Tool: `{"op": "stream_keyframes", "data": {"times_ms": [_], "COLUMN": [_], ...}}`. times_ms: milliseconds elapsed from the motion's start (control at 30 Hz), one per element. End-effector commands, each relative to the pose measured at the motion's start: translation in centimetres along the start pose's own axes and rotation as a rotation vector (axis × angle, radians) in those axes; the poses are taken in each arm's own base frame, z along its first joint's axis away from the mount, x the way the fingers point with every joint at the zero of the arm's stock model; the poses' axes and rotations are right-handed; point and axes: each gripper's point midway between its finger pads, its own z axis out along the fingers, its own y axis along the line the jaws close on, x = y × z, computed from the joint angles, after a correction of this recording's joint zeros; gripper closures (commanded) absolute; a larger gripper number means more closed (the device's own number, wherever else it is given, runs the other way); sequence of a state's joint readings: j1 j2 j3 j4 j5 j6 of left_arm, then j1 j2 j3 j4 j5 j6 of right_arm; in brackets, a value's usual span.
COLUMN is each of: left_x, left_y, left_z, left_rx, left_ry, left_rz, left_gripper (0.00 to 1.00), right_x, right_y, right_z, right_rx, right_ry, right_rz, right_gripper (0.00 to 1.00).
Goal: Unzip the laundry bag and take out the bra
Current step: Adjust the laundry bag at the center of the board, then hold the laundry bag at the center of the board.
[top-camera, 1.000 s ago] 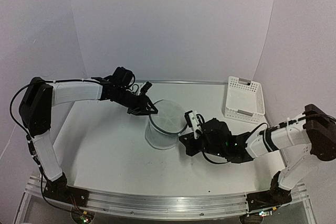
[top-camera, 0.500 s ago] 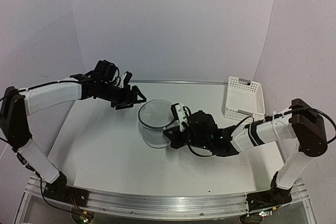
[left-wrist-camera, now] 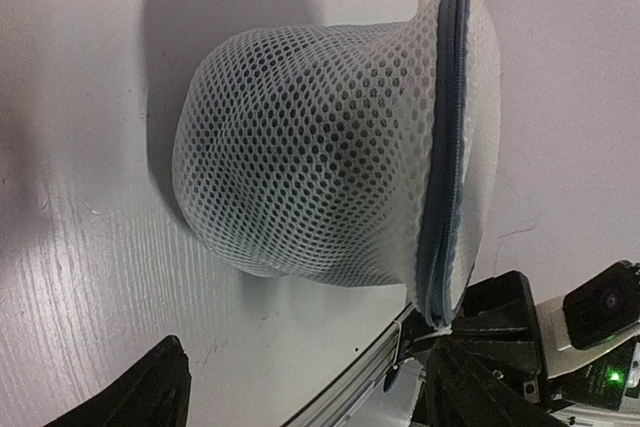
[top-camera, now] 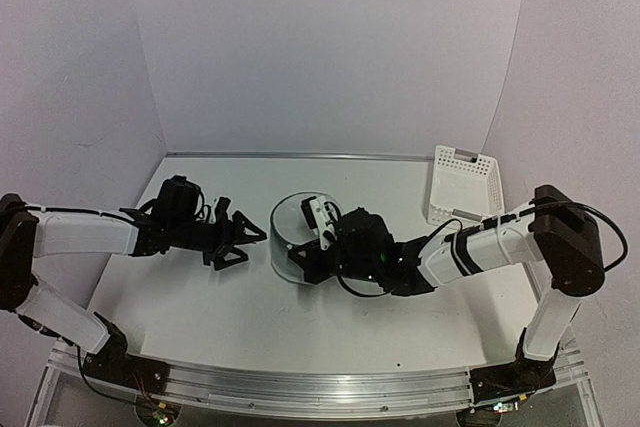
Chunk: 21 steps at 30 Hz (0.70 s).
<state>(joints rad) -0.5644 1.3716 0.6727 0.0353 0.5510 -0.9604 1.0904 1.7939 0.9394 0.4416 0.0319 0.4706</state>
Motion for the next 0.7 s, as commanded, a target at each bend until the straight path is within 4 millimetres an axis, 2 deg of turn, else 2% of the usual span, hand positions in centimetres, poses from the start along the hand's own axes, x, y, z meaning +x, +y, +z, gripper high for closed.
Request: {"op": "stream_keyframes", "data": {"times_ms": [0, 233, 433, 500, 667], "left_x": [-1.9, -2.3, -2.1, -2.0, -2.0], "left_y": [-5.2, -5.8, -6.3, -6.4, -6.7], "left_z": [-1.1, -0.1, 1.6, 2.2, 3.1], "left_rx": [0.197, 0.216, 0.221, 0.219, 0.220], "left_ry": [-0.081, -0.063, -0.019, -0.003, 0.013], "left_rz": [0.016, 0.011, 0.026, 0.027, 0.028], "left_gripper": [0.19, 0.20, 0.24, 0.30, 0.53], "right_x": [-2.6, -2.2, -1.6, -1.5, -0.9], "right_y": [2.8, 3.4, 4.0, 4.0, 4.0], "right_z": [0.4, 0.8, 0.5, 0.4, 0.0], "right_rx": [-0.078, -0.089, -0.113, -0.113, -0.110], "right_ry": [-0.067, -0.061, -0.042, -0.040, -0.030], "right_rz": [0.003, -0.012, -0.026, -0.029, -0.034], "right_gripper": [1.00, 1.00, 1.00, 1.00, 1.00]}}
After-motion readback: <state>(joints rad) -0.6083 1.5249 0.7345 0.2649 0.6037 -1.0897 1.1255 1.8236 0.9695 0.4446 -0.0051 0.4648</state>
